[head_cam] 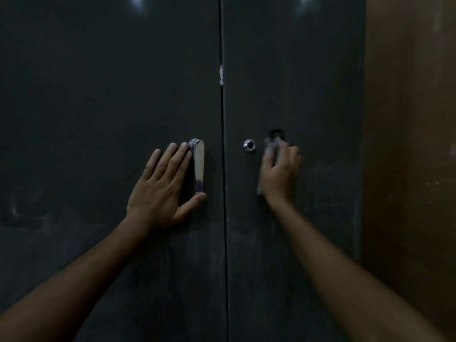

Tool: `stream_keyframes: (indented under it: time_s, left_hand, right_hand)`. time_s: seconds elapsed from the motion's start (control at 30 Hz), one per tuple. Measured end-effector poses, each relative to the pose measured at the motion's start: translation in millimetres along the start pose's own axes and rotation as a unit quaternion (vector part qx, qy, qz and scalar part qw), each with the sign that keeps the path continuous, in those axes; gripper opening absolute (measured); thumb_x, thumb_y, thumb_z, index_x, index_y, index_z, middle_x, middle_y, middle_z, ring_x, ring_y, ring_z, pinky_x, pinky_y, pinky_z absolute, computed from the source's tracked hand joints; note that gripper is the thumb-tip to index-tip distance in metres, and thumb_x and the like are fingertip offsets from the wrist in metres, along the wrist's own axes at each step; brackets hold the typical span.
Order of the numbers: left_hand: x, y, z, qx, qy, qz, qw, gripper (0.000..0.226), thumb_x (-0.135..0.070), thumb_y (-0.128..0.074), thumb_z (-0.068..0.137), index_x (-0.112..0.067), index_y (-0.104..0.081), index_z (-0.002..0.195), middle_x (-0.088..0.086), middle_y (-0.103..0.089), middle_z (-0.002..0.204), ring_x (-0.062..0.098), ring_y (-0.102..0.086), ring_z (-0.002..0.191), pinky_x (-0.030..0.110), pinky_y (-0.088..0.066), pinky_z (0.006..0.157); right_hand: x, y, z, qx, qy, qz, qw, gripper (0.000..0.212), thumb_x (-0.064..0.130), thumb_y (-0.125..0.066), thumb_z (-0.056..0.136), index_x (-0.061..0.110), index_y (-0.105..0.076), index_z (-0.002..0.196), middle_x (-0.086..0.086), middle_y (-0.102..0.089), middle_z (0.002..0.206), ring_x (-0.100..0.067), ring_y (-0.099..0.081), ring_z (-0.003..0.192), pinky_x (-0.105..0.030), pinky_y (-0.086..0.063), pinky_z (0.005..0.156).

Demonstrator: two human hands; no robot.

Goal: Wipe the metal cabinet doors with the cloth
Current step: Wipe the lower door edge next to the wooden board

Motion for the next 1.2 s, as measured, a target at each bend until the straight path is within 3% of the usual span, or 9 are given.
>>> stream_keyframes:
  time_s: [0.17,0.33,0.4,0.6,0.7,0.77,0.83,1.03,1.2]
  left_hand:
    - [-1,2,2,0.001,0.001,-0.006,1.0,0.099,-0.075,-0.025,0.1,-0.001,-0.016,0.166,0.014,-0.01,0.176,0.028,-0.005,0.164,0.053,-0.014,0.132]
    - [-5,10,4,-0.014,0.032,-0.074,0.997,0.101,-0.075,-0.031,0.097,-0.004,-0.016,0.166,0.013,-0.017,0.175,0.027,-0.012,0.163,0.052,-0.014,0.132]
    - [-11,17,11,-0.046,0.057,-0.151,0.986,0.097,-0.066,-0.044,0.096,-0.005,-0.015,0.167,0.012,-0.017,0.175,0.027,-0.017,0.162,0.051,-0.012,0.132]
    - [-47,23,57,-0.042,-0.033,-0.089,0.995,0.076,-0.048,-0.039,0.1,-0.003,-0.034,0.161,0.016,-0.031,0.17,0.033,-0.018,0.161,0.056,-0.015,0.131]
    - [-44,17,68,-0.01,-0.076,-0.004,0.997,0.068,-0.048,-0.033,0.099,-0.003,-0.06,0.143,0.017,-0.055,0.152,0.039,-0.037,0.152,0.059,-0.017,0.129]
    - [-41,13,67,-0.02,-0.085,0.011,0.996,0.065,-0.045,-0.036,0.098,-0.003,-0.064,0.138,0.017,-0.061,0.144,0.04,-0.046,0.145,0.06,-0.019,0.128]
    - [-42,10,65,-0.038,-0.081,0.016,0.996,0.061,-0.043,-0.04,0.098,-0.002,-0.066,0.135,0.016,-0.064,0.137,0.04,-0.049,0.14,0.06,-0.019,0.128]
    - [-44,11,66,-0.087,-0.099,0.011,0.991,0.035,-0.035,-0.047,0.098,-0.008,-0.068,0.103,0.013,-0.065,0.107,0.04,-0.057,0.117,0.058,-0.022,0.126]
    - [-45,9,67,-0.11,-0.134,0.014,0.985,0.034,-0.034,-0.044,0.1,-0.006,-0.061,0.088,0.017,-0.056,0.093,0.042,-0.057,0.105,0.057,-0.029,0.124]
  right_hand:
    - [-51,22,-94,0.118,0.207,-0.035,0.97,0.034,0.031,-0.054,0.097,0.02,-0.057,0.128,-0.012,-0.057,0.102,-0.034,-0.053,0.087,-0.045,-0.048,0.072]
    - [-82,31,-17,0.063,-0.071,-0.058,0.994,0.027,0.03,-0.046,0.103,0.012,-0.054,0.123,-0.018,-0.052,0.115,-0.039,-0.053,0.107,-0.045,-0.043,0.088]
    - [-64,27,-11,0.059,-0.113,-0.059,0.99,0.027,0.028,-0.048,0.104,0.012,-0.052,0.125,-0.019,-0.051,0.118,-0.037,-0.051,0.11,-0.044,-0.041,0.091]
    - [-92,43,-67,0.169,0.175,-0.087,0.966,0.038,0.036,-0.046,0.097,0.017,-0.05,0.131,-0.012,-0.052,0.107,-0.032,-0.052,0.092,-0.047,-0.051,0.072]
    - [-113,42,-25,0.1,0.053,-0.053,0.992,0.031,0.033,-0.045,0.101,0.014,-0.052,0.125,-0.014,-0.051,0.109,-0.034,-0.053,0.098,-0.048,-0.05,0.079]
    - [-114,34,17,0.041,-0.075,-0.038,0.996,0.031,0.037,-0.042,0.103,0.014,-0.051,0.122,-0.014,-0.051,0.113,-0.035,-0.054,0.102,-0.047,-0.047,0.085]
    - [-108,28,33,0.008,-0.107,-0.044,0.993,0.033,0.038,-0.041,0.103,0.013,-0.053,0.122,-0.016,-0.052,0.114,-0.036,-0.055,0.105,-0.044,-0.045,0.087]
    - [-140,37,-40,0.088,0.162,-0.064,0.981,0.036,0.031,-0.049,0.101,0.015,-0.057,0.132,-0.013,-0.056,0.105,-0.034,-0.054,0.092,-0.042,-0.047,0.074]
    - [-170,52,66,-0.017,-0.144,-0.028,0.989,0.038,0.032,-0.046,0.108,0.015,-0.057,0.14,-0.012,-0.053,0.125,-0.03,-0.056,0.112,-0.024,-0.034,0.085]
Point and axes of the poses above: each hand's wrist, its own z-axis towards the middle knuckle, its own y-axis out of the back of the hand, x = y × z, the point moved 1 cm from there along z, towards the middle knuckle
